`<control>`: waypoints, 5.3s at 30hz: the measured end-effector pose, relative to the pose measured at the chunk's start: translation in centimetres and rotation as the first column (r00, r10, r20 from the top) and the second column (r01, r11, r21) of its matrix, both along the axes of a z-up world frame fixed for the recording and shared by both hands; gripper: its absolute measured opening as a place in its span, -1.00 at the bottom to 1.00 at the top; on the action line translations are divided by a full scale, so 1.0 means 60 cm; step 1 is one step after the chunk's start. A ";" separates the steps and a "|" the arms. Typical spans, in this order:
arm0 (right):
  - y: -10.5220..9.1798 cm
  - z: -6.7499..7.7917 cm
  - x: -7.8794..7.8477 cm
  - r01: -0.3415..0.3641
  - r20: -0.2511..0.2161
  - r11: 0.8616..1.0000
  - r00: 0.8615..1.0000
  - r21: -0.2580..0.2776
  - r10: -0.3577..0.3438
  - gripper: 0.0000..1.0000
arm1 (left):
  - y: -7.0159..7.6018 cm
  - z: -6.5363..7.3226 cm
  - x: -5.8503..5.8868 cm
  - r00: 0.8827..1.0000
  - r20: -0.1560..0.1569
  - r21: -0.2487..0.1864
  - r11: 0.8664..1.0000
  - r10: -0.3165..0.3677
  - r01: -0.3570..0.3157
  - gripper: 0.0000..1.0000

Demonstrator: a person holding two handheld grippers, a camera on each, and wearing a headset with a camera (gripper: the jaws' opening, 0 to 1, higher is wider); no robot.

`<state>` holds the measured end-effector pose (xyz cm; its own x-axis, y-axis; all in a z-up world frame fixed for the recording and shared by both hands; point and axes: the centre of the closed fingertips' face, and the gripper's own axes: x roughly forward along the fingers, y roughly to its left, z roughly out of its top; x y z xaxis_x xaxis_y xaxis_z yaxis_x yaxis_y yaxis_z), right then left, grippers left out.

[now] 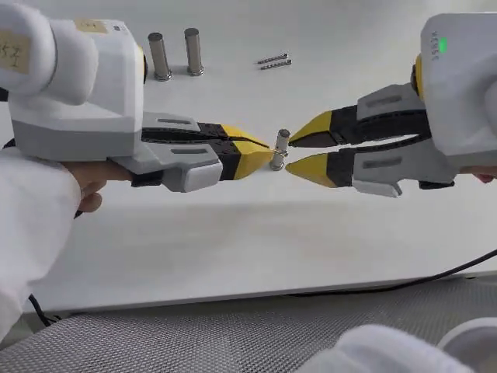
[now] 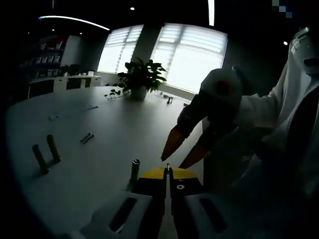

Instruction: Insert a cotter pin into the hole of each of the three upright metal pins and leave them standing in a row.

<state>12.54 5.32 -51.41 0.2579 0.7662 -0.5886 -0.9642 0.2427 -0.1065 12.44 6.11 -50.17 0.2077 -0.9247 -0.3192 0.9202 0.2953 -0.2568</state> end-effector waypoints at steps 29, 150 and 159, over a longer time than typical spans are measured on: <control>0.000 -0.018 -0.040 -0.077 -0.103 0.997 0.991 0.026 0.080 -1.00 | -0.019 -0.025 -0.039 0.963 0.146 0.143 0.968 -0.225 0.205 -1.00; -0.025 -0.074 0.087 -0.121 -0.035 0.982 0.992 -0.143 0.117 -0.99 | -0.060 -0.090 0.093 0.970 0.159 0.317 0.940 -0.181 0.124 -0.77; -0.023 -0.075 0.082 -0.110 -0.056 0.985 0.993 -0.136 0.103 -0.74 | -0.035 -0.098 0.082 0.971 0.146 0.334 0.933 -0.190 0.132 -0.34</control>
<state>17.46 3.95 -55.91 0.1477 0.6975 -0.7012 -0.9886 0.1249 -0.0841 17.38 4.03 -56.06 0.1431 -0.8053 -0.5754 0.9838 0.1794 -0.0064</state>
